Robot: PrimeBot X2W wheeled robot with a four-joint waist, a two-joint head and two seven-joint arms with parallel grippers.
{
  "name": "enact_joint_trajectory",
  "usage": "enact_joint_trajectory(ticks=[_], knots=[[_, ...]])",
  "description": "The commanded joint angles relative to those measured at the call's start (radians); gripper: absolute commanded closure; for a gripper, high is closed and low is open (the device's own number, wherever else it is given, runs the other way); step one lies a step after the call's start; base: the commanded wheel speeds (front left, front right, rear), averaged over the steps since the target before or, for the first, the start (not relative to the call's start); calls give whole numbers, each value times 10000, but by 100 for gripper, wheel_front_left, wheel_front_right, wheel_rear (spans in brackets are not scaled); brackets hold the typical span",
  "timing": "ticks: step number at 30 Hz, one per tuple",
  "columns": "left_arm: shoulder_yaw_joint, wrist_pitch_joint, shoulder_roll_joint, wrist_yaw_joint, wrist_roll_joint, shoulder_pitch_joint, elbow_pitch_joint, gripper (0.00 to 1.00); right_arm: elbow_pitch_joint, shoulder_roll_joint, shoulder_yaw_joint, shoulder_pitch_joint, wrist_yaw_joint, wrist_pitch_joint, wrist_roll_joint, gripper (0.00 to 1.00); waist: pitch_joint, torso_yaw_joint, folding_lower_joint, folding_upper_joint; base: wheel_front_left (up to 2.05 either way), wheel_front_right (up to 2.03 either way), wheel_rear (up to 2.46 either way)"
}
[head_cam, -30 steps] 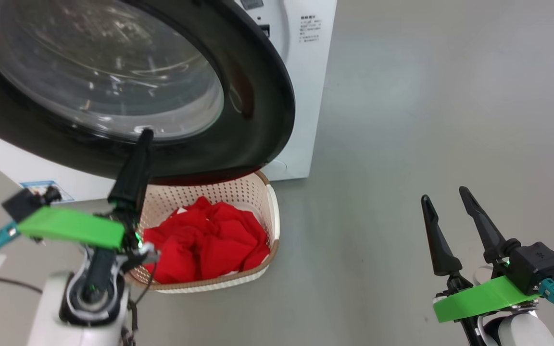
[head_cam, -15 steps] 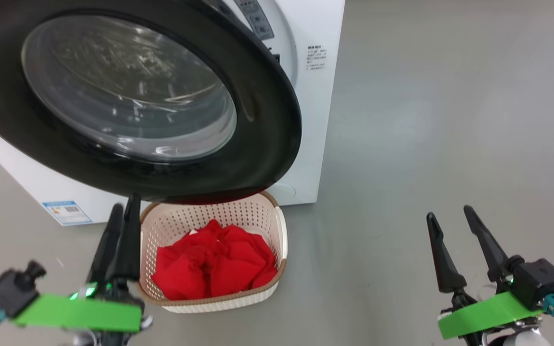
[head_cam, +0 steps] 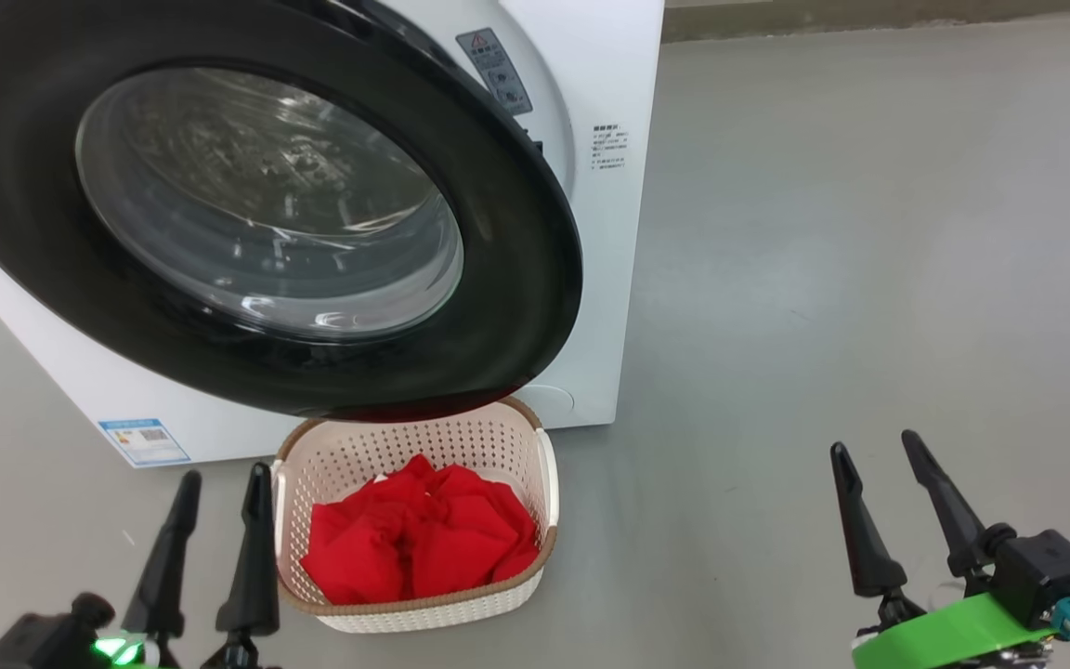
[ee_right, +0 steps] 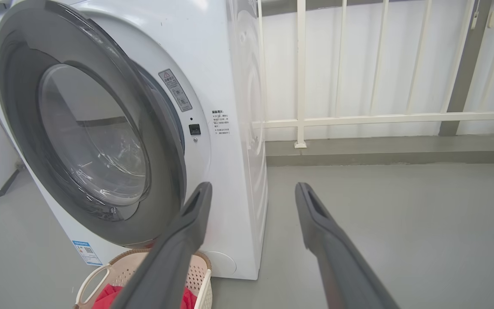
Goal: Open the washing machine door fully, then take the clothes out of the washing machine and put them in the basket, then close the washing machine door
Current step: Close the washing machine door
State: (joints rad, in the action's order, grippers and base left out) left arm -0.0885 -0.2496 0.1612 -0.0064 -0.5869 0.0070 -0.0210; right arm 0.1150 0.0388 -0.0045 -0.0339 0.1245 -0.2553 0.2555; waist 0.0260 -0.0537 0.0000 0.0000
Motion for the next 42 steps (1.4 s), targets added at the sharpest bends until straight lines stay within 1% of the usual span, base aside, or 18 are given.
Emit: enact_joint_trajectory(ticks=[1, 6, 11, 18, 28, 39, 40, 41, 42], knots=[[489, -116, 125, 98, 438, -93, -392, 0, -303, 114, 303, 85, 62, -65, 6, 0, -25, 7, 0, 0, 0, 0, 0], [771, -119, -94, 175, 1641, 268, -502, 0, -363, 114, 396, -95, 62, -65, -82, 0, -128, 41, 0, 0, 0, 0, 0], [938, -120, -297, 30, 2360, 547, -398, 0, -427, 114, 426, -225, 62, -65, -187, 0, -253, 78, 0, 0, 0, 0, 0], [1145, -121, -473, -120, 2790, 675, -75, 0, -483, 114, 472, -268, 62, -65, -270, 0, -339, 68, 0, 0, 0, 0, 0], [1325, -121, -663, -312, 3079, 686, 369, 0, -546, 114, 468, -331, 62, -65, -313, 0, -414, 92, 0, 0, 0, 0, 0], [1307, -122, -841, -517, 3243, 620, 452, 0, -388, 114, 572, -346, 62, -65, -280, 0, -415, 352, 0, 0, 0, 0, 0], [1283, -122, -859, -537, 3253, 606, 445, 0, -364, 114, 599, -308, 62, -65, -277, 27, -394, 412, 0, 0, 0, 0, 0], [1263, -122, -875, -556, 3254, 590, 435, 0, -328, 114, 647, -260, 62, -65, -271, 61, -373, 467, 0, 0, 0, 0, 0], [1239, -122, -890, -575, 3258, 574, 422, 0, -288, 114, 708, -191, 62, -65, -281, 91, -352, 524, 0, 0, 0, 0, 0]])
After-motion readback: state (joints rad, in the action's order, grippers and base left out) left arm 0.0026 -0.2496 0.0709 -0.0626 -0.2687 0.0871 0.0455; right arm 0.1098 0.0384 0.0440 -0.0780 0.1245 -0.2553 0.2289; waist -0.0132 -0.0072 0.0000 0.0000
